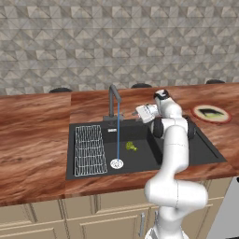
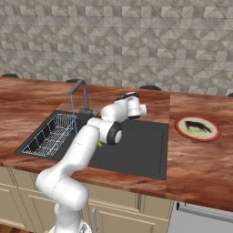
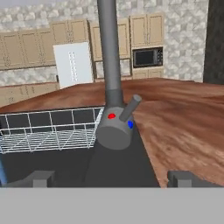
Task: Turn on the sink faucet. Then move the broccoli from the counter to the sink. Turn off the sink. Move the vegetable from the sink to the pot next to the stove. Finally move the pot to the rear center burner.
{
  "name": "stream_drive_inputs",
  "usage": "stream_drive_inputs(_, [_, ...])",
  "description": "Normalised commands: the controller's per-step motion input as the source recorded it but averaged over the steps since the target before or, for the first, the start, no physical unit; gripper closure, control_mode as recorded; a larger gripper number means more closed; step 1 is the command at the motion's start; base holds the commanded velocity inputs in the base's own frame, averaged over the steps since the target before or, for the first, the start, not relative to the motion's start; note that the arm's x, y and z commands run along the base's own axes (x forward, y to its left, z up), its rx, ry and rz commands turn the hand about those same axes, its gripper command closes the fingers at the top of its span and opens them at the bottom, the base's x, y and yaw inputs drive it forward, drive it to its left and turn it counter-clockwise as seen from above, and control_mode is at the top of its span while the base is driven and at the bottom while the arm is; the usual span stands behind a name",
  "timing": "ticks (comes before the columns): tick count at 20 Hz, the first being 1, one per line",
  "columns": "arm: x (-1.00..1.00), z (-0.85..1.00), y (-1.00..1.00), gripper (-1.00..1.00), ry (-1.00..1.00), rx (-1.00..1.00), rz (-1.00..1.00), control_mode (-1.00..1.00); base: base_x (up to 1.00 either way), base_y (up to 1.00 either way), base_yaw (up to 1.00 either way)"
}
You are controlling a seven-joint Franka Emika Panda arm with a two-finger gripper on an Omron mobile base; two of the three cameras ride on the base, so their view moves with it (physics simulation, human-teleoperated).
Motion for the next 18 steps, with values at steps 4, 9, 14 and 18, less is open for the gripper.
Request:
stream_drive_inputs(4, [-0.51, 0.0, 0.21, -1.0, -0.06, 0.01, -0.1, -1.0, 0.0, 0.0, 0.0])
stream_drive_inputs(9, [-0.51, 0.0, 0.07, -1.0, -0.05, 0.01, -0.13, -1.0, 0.0, 0.0, 0.0])
stream_drive_inputs(14, [-0.03, 0.01, 0.09, -1.0, -0.03, 0.0, -0.16, -1.0, 0.0, 0.0, 0.0])
stream_drive_inputs(18, [0.12, 0.0, 0.18, -1.0, -0.08, 0.01, -0.18, -1.0, 0.0, 0.0, 0.0])
